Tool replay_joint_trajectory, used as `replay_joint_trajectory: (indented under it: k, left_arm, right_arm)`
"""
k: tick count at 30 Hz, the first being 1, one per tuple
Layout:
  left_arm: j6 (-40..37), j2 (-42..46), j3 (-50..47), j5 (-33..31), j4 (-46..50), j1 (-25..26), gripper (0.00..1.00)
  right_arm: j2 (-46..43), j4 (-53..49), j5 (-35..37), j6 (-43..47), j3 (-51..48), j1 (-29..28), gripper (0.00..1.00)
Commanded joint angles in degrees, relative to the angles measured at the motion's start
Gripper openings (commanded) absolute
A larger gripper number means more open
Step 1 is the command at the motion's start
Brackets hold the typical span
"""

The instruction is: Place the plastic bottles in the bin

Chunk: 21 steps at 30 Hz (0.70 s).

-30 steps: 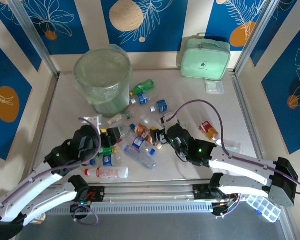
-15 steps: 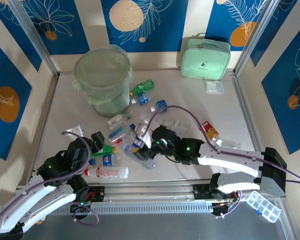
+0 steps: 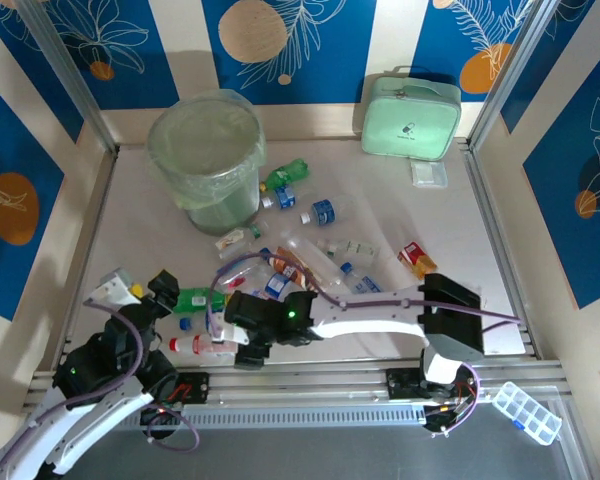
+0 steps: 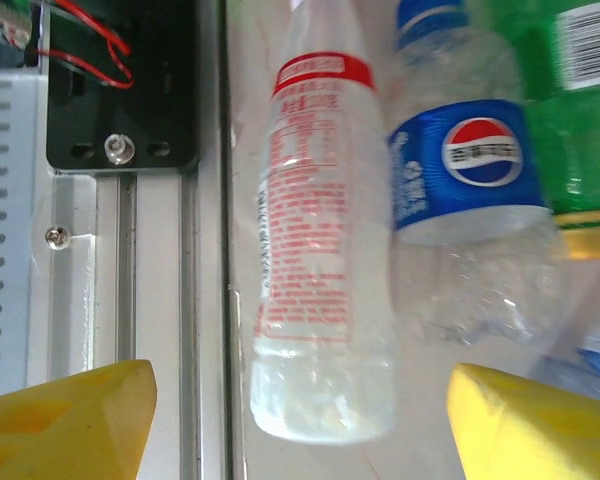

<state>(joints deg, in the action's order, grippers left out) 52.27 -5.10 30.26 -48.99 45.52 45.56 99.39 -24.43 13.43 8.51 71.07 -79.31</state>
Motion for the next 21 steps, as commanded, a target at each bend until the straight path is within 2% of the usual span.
replay_joint_trajectory:
  k: [1,7,15,21]
  left_arm:
    - [-0.3,1.9,-0.9,-1.0,0.4,0.1,0.78]
    - [-0.8,1.9,-1.0,-0.1,-0.2,0.1,0.78]
    - [-0.8,2.3,-1.0,-0.3,0.1,0.1,0.79]
    - [-1.8,2.3,-1.7,0.5,-1.7,0.1,0.80]
  right_arm:
    - [2.9,-4.4,-1.0,2.4,3.5,0.4,0.78]
    - [7.0,-5.6,-2.9,2.9,6.5,0.8,0.78]
    - [10.9,-6.0,-5.7,2.9,8.3,2.4,0.73]
    - [13.4,-5.8,-7.2,2.8,8.7,3.0,0.64]
